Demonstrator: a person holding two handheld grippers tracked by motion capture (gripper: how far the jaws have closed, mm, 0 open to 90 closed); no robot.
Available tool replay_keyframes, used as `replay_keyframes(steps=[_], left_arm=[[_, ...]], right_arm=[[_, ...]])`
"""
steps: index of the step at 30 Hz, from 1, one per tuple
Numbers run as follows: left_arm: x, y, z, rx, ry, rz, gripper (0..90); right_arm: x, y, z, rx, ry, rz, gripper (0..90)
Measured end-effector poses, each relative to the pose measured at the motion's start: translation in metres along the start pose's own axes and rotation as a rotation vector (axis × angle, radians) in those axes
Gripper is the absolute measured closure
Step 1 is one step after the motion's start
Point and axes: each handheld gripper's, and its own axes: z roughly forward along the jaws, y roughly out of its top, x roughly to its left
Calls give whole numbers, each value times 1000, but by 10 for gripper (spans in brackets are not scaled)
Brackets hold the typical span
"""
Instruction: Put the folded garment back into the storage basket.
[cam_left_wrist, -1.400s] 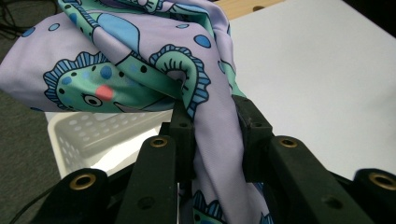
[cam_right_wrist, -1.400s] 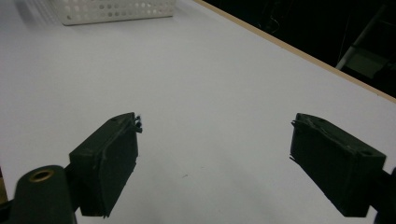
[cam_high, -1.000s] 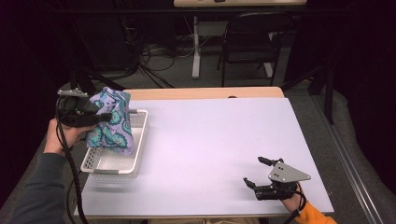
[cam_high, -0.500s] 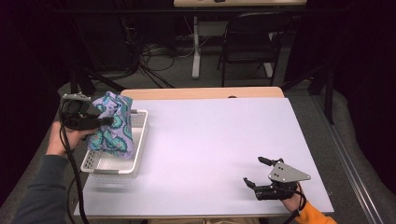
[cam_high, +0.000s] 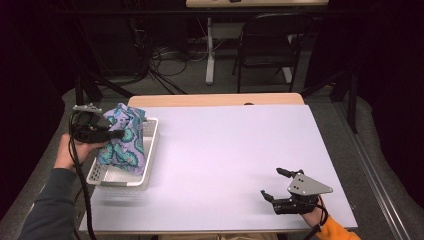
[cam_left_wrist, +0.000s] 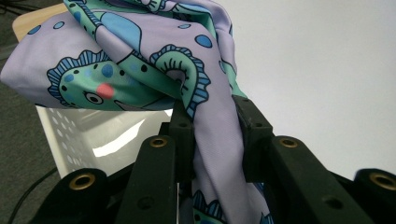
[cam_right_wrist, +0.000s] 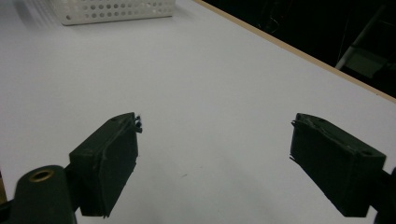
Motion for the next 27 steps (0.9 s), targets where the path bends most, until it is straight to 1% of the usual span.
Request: replay_keyframes(steps=[1,2,4,6,7,9,13,16,27], left_arm=[[1,0,1,6,-2,13,720],[0,-1,3,4,-4,1,720],[1,-3,5,9,-11,-3,720],[1,-3,6,11,-7,1,719],[1,-4,8,15,-15,-3,719],[1,-5,9,14,-13,-2,719],[2,-7,14,25,-26,-8,719],[2,-10,20,35,-36,-10,719],[2,-14,31,64,-50,-12,719]], right_arm=[[0,0,0,-1,1,2,145],[0,0,0,0,1,2,145],[0,0,0,0,0,0,145],[0,0,0,0,1,-1,145],[0,0,0,0,1,0,145],[0,0,0,-1,1,1,145],[0,0,0,-1,0,0,145],[0,0,0,-1,0,0,145],[0,0,0,-1,2,1,145]])
